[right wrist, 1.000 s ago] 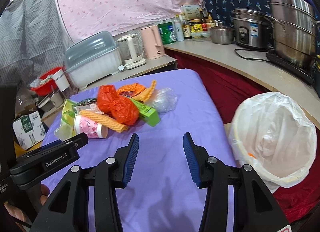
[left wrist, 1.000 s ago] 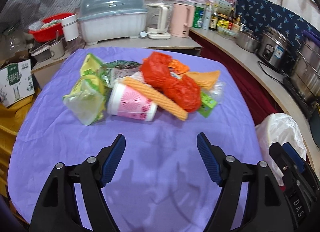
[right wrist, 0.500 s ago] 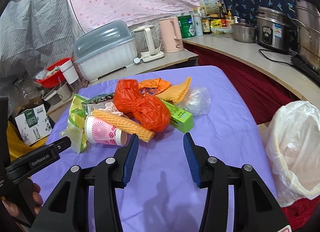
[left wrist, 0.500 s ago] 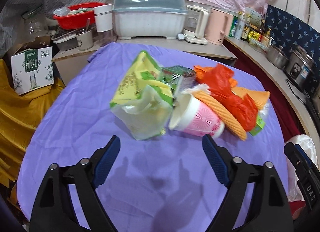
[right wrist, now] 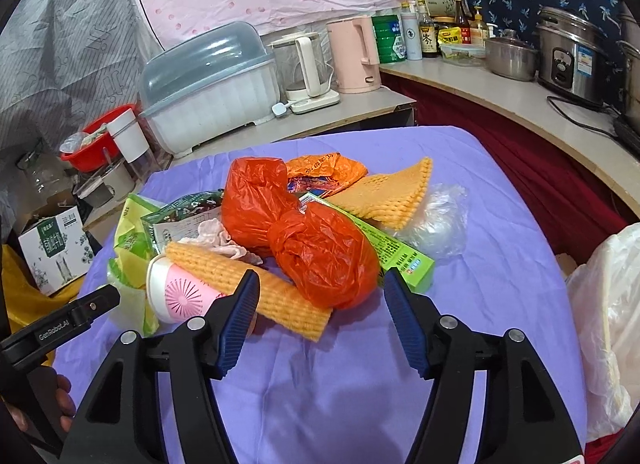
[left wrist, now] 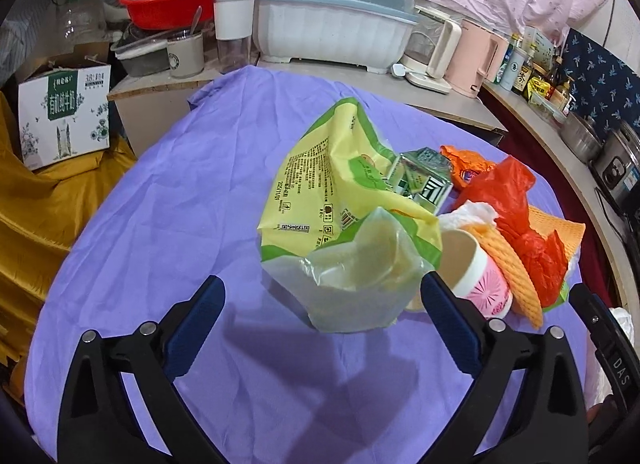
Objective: Collect trash
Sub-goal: 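Grasp the yellow-green snack bag with the left tool while the right tool grasps the red plastic bag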
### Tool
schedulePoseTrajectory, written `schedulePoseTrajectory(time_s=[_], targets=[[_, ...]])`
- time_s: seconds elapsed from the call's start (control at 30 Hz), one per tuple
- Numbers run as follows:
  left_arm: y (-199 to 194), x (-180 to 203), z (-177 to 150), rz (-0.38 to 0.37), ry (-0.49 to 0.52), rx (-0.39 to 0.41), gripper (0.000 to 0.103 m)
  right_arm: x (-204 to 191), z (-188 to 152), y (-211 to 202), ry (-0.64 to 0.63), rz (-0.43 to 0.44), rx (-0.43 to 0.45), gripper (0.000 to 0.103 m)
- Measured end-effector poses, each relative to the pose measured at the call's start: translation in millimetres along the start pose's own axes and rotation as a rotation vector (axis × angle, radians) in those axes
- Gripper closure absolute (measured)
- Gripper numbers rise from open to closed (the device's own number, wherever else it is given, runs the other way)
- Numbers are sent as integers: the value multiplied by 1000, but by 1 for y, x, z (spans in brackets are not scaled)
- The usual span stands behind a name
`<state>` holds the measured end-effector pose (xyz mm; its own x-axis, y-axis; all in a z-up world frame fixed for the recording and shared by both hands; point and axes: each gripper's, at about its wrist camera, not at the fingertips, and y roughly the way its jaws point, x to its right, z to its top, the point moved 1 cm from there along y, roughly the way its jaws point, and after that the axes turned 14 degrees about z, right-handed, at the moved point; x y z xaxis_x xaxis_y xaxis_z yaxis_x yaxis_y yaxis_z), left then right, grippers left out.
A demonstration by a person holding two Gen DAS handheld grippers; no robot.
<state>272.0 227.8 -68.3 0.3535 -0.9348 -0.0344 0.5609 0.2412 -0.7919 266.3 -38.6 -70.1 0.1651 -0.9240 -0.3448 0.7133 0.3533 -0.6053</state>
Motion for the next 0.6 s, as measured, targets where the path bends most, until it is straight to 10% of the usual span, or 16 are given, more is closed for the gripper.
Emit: schedulePoseTrajectory(time_s=[0.4, 0.53, 0.6], targets=[[36, 4, 11, -74, -15, -58, 9, 1, 10, 44, -11, -17, -39, 36], [38, 6, 11, -85, -7, -55, 29, 0, 6, 52, -19, -17, -57, 37], [38, 6, 11, -93, -8, -55, 39, 0, 3, 53, -20, -16, -61, 53]])
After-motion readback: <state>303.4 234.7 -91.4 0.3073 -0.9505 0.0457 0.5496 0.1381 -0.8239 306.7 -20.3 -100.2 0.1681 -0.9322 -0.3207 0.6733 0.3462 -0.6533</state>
